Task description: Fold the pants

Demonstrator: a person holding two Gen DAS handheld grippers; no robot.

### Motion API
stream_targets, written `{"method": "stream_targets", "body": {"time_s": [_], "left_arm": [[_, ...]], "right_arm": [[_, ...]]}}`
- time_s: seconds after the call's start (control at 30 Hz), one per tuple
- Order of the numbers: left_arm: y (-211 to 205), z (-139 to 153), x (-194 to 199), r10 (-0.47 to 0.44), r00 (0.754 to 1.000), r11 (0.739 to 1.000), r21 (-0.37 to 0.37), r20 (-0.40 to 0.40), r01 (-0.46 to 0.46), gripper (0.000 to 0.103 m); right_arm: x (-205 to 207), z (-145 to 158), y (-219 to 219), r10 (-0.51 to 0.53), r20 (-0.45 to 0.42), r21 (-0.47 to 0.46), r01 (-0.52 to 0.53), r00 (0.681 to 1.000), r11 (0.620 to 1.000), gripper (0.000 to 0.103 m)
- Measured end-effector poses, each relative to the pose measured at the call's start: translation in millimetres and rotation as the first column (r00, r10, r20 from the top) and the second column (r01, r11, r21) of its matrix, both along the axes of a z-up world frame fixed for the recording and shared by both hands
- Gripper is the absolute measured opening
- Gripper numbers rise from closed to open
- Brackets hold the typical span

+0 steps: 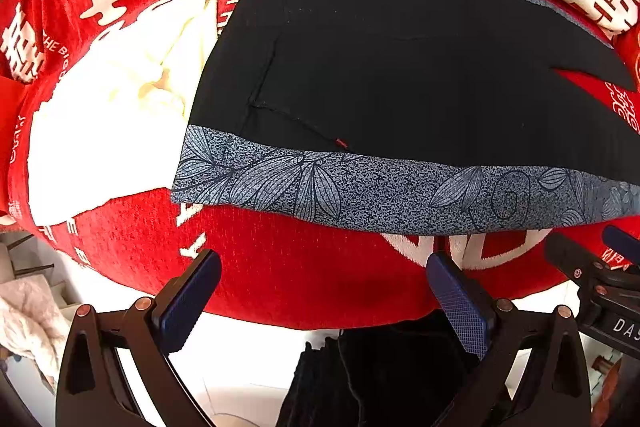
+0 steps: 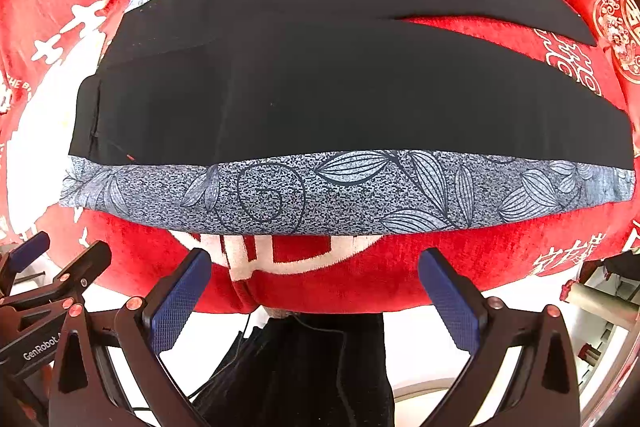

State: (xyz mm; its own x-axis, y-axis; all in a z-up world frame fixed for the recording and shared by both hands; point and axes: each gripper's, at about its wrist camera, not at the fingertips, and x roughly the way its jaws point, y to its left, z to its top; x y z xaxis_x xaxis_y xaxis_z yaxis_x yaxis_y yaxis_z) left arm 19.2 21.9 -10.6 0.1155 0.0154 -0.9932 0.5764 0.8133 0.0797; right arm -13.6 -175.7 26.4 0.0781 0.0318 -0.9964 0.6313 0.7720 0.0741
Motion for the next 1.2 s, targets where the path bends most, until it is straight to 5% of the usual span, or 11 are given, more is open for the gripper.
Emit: {"method": "stream_targets", "body": {"time_s": [1.2], "left_arm": [[-8.9, 0.6, 5.2, -0.036, 0.999, 0.999, -0.032, -0.015, 0.035, 0.103]], "right_arm": [[-3.8, -10.2, -3.2, -0.052, 0.006, 0.018, 0.052, 0.999, 0.998, 0.103]]}}
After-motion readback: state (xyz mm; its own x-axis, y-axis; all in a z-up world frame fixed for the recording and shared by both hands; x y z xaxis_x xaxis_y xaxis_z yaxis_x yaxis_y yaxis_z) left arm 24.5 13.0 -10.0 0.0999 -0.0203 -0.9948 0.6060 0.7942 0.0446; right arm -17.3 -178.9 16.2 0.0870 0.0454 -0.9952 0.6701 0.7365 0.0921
